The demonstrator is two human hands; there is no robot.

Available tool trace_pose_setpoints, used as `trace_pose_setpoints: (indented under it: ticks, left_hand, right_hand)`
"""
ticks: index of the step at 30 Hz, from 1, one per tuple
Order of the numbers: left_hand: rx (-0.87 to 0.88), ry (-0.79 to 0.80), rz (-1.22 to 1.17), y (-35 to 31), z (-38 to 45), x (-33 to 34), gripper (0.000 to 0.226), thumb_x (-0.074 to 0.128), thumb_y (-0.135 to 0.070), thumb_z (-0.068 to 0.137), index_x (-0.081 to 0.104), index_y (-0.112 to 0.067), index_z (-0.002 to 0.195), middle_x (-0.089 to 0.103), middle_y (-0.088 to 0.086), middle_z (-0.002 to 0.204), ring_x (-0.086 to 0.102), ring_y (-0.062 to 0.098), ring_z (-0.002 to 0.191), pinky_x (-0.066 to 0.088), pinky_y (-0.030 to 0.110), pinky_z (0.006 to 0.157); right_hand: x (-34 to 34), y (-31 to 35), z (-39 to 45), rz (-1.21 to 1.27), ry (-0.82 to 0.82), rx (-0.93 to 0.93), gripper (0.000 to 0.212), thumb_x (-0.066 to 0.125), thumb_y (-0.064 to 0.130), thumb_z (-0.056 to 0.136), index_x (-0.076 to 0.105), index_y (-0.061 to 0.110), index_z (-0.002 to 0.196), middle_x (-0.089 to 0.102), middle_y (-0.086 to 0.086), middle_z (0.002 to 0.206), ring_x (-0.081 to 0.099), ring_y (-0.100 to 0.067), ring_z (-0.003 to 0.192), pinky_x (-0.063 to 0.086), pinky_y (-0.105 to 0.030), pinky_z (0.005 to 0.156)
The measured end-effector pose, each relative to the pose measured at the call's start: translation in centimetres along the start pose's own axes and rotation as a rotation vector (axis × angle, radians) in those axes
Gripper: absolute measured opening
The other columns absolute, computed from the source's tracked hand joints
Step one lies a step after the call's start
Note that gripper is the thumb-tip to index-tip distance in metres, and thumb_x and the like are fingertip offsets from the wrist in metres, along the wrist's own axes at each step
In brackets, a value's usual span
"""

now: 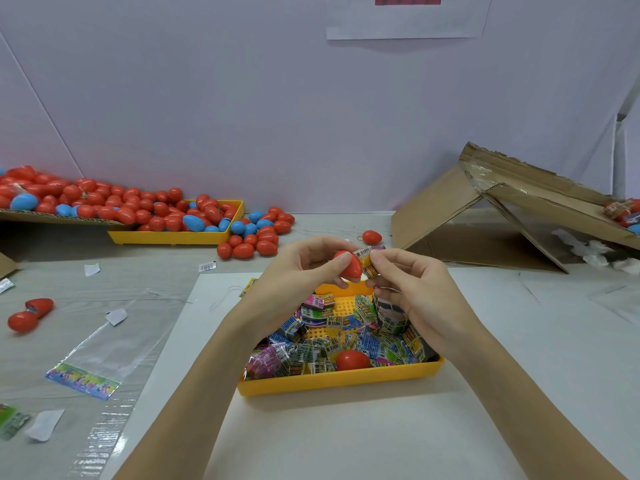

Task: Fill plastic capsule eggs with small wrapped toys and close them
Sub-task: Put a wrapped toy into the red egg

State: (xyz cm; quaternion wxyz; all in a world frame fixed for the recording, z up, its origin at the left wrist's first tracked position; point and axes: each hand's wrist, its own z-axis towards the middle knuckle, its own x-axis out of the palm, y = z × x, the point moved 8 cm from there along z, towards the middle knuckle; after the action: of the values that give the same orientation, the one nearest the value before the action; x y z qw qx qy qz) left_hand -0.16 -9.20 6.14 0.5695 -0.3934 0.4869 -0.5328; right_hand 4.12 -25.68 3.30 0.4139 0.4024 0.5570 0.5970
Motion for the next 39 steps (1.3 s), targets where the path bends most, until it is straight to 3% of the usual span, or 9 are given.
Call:
trace_pose_setpoints:
  ticks: [4, 9, 13, 16, 21, 23, 27, 32, 39]
  left_hand:
    - [0.004, -0.009, -0.006, 0.1, 0.1, 0.0, 0.024, 0.064, -0.024, 0.1, 0.071, -0.011, 0.12, 0.079, 0.004, 0.103, 0.076, 0.019, 0.095, 0.057, 0.022, 0.087]
    - [-0.003, -0.032, 0.004, 0.2, 0.1, -0.2, 0.026, 0.067, -0.028, 0.098, 0.072, -0.014, 0.119, 0.079, 0.003, 0.104, 0.076, 0.019, 0.096, 0.057, 0.023, 0.092]
    - [0.001, -0.031, -0.003, 0.3, 0.2, -0.2, 0.024, 0.066, -0.025, 0.099, 0.072, -0.012, 0.119, 0.079, 0.003, 0.104, 0.077, 0.02, 0.096, 0.057, 0.023, 0.09]
    - [0.003, -0.037, 0.01, 0.3, 0.2, -0.2, 0.024, 0.066, -0.026, 0.099, 0.072, -0.014, 0.118, 0.079, 0.002, 0.104, 0.077, 0.019, 0.096, 0.057, 0.022, 0.09]
    - [0.006, -0.09, 0.003, 0.4, 0.3, -0.6, 0.022, 0.066, -0.024, 0.1, 0.072, -0.013, 0.117, 0.079, 0.002, 0.104, 0.077, 0.019, 0.096, 0.059, 0.026, 0.091]
    - [0.018, -0.102, -0.001, 0.4, 0.3, -0.7, 0.021, 0.066, -0.022, 0.1, 0.072, -0.011, 0.117, 0.078, 0.003, 0.105, 0.076, 0.019, 0.097, 0.059, 0.025, 0.089]
    - [0.035, -0.111, 0.027, 0.2, 0.3, -0.7, 0.02, 0.067, -0.022, 0.1, 0.072, -0.011, 0.116, 0.078, 0.002, 0.105, 0.076, 0.018, 0.097, 0.059, 0.027, 0.09]
    - [0.025, -0.125, 0.027, 0.3, 0.3, -0.8, 0.019, 0.069, -0.024, 0.099, 0.073, -0.015, 0.114, 0.078, 0.0, 0.104, 0.077, 0.017, 0.095, 0.058, 0.023, 0.091]
    - [0.03, -0.127, 0.095, 0.3, 0.2, -0.8, 0.016, 0.07, -0.024, 0.097, 0.073, -0.017, 0.112, 0.077, -0.002, 0.102, 0.077, 0.015, 0.093, 0.06, 0.028, 0.091]
  right_hand:
    - [0.2, 0.2, -0.2, -0.003, 0.018, 0.008, 0.045, 0.073, 0.057, 0.077, 0.08, 0.024, 0.106, 0.079, -0.007, 0.1, 0.074, -0.02, 0.092, 0.054, -0.058, 0.099]
    - [0.4, 0.1, -0.2, 0.003, 0.027, 0.036, 0.044, 0.071, 0.055, 0.08, 0.08, 0.02, 0.106, 0.079, -0.008, 0.103, 0.073, -0.021, 0.094, 0.054, -0.052, 0.099]
    - [0.8, -0.1, -0.1, 0.159, 0.096, 0.09, 0.04, 0.071, 0.039, 0.086, 0.078, 0.008, 0.111, 0.078, -0.008, 0.105, 0.072, -0.017, 0.089, 0.059, -0.026, 0.076]
    - [0.6, 0.2, -0.2, 0.035, 0.071, 0.05, 0.037, 0.071, 0.043, 0.086, 0.079, 0.014, 0.107, 0.079, -0.005, 0.102, 0.075, -0.016, 0.091, 0.06, -0.029, 0.08]
    - [0.2, 1.3, -0.6, -0.1, -0.029, -0.094, 0.023, 0.077, 0.038, 0.088, 0.078, 0.017, 0.098, 0.077, 0.0, 0.085, 0.075, -0.012, 0.08, 0.055, -0.017, 0.062]
    - [0.2, 1.4, -0.6, -0.129, -0.04, -0.113, 0.021, 0.079, 0.035, 0.087, 0.077, 0.017, 0.098, 0.078, 0.001, 0.084, 0.076, -0.012, 0.079, 0.056, -0.018, 0.06]
    - [0.3, 0.8, -0.5, -0.184, -0.035, -0.082, 0.025, 0.081, 0.042, 0.083, 0.076, 0.021, 0.097, 0.078, 0.003, 0.086, 0.077, -0.014, 0.079, 0.06, -0.031, 0.064]
    - [0.2, 1.4, -0.4, -0.18, -0.027, -0.149, 0.018, 0.073, 0.038, 0.091, 0.077, 0.022, 0.097, 0.078, 0.005, 0.084, 0.076, -0.013, 0.082, 0.058, -0.019, 0.063]
    - [0.3, 3.0, -0.6, -0.559, -0.101, -0.398, 0.006, 0.067, 0.029, 0.099, 0.072, 0.026, 0.098, 0.073, 0.014, 0.087, 0.07, -0.003, 0.083, 0.057, -0.014, 0.072]
